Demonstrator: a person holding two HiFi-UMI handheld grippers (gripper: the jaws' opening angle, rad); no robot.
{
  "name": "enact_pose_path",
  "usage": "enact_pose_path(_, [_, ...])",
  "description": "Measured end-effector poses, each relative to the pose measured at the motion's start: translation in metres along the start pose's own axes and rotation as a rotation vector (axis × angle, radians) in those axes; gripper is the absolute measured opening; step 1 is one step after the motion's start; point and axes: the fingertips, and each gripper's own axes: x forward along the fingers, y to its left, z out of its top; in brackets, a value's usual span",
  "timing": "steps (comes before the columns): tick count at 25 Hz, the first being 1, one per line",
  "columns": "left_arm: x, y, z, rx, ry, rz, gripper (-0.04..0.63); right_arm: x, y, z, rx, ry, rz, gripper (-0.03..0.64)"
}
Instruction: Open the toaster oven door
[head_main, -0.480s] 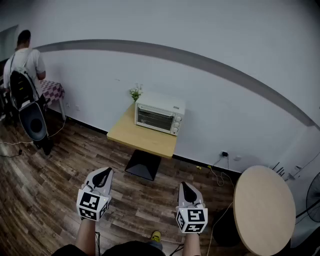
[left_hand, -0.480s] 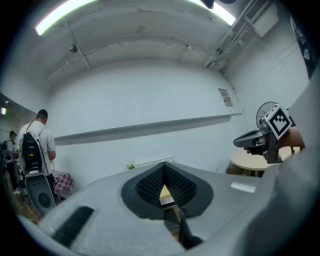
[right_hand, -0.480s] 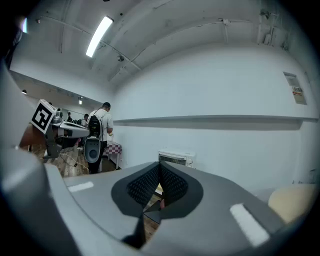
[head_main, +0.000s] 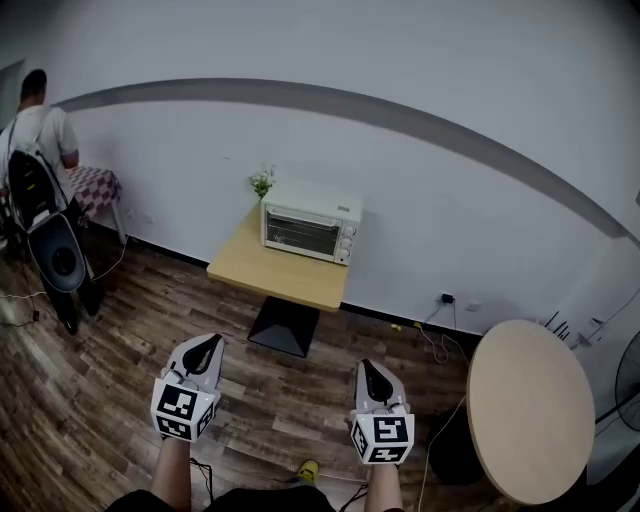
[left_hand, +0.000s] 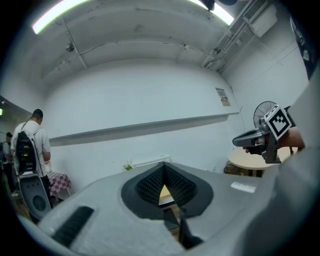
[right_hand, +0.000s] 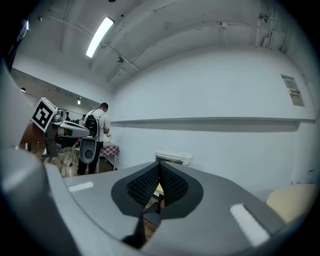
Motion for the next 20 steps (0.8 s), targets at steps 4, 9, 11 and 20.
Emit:
enact_pose_path(4, [0.009, -0.007, -0.007, 0.009, 0.015, -0.008, -0.003, 0.004, -0.009, -0.009, 0.028, -0.002, 0.007, 0.005])
enact_pose_path(9, [0.034, -0.011, -0.012, 0.001, 0.035, 0.003, -0.002, 0.023, -0.029, -0.021, 0.053, 0.021, 0.024, 0.009])
enact_pose_path(11, [0.048, -0.011, -0.012, 0.004, 0.044, 0.008, -0.002, 0.034, -0.040, -0.023, 0.071, 0.027, 0.035, 0.009])
enact_pose_path(20, [0.123, -0.012, -0.011, 0.000, 0.064, 0.024, -0.002, 0.093, -0.089, -0.025, 0.017, 0.015, 0.061, 0.009])
